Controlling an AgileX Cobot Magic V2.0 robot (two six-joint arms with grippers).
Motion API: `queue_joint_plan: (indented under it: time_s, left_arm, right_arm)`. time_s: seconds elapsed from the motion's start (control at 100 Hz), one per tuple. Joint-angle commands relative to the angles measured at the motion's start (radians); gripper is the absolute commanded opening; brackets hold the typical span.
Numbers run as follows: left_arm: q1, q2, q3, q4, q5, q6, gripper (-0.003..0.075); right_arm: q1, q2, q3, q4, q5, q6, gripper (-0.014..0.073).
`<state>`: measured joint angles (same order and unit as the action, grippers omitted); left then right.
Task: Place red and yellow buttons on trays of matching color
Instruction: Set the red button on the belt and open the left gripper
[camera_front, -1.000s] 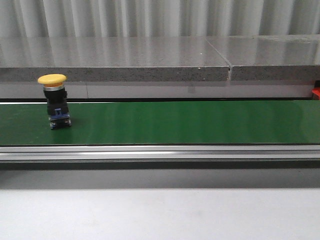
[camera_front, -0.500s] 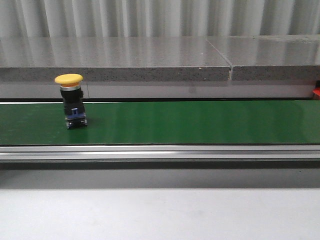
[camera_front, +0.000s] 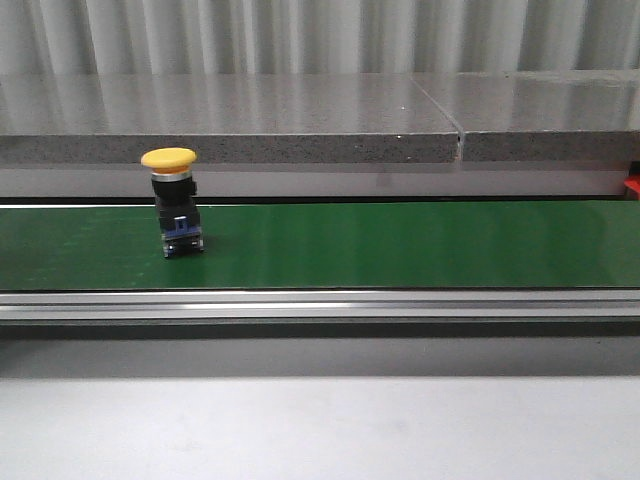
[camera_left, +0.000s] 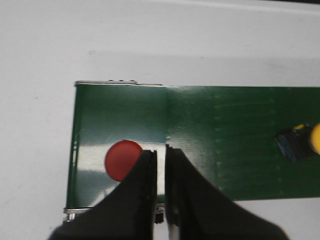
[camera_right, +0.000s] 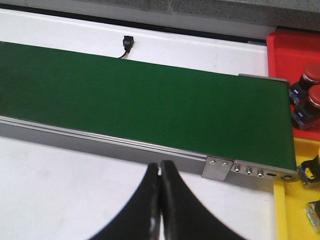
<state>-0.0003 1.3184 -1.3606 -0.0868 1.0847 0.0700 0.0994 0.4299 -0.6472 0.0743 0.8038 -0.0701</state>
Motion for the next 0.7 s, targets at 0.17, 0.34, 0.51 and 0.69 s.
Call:
queue_joint_plan:
  time_s: [0.17,0.34,0.51,0.69]
  left_arm:
    - [-0.156,-0.18,0.083,0.0,-0.119,0.003,-0.0021]
    - [-0.177,-0.304,0.227,-0.002,-0.184,0.003,-0.0021]
    - [-0.177,-0.453,0.403,-0.002,-0.258,0.003,-0.002]
    - [-0.177,-0.632,0.567,-0.002,-0.305,0.003,-0.0021]
  right_arm:
    - [0.003,0.004,-0.025,0.006,-0.063,-0.006,-0.0069]
    - [0.003,0.004,-0.025,0.006,-0.063,-0.006,-0.0069]
    - [0.003,0.004,-0.025,0.006,-0.063,-0.006,-0.0069]
    - [0.003,0.004,-0.025,0.006,-0.09,-0.006,-0.0069]
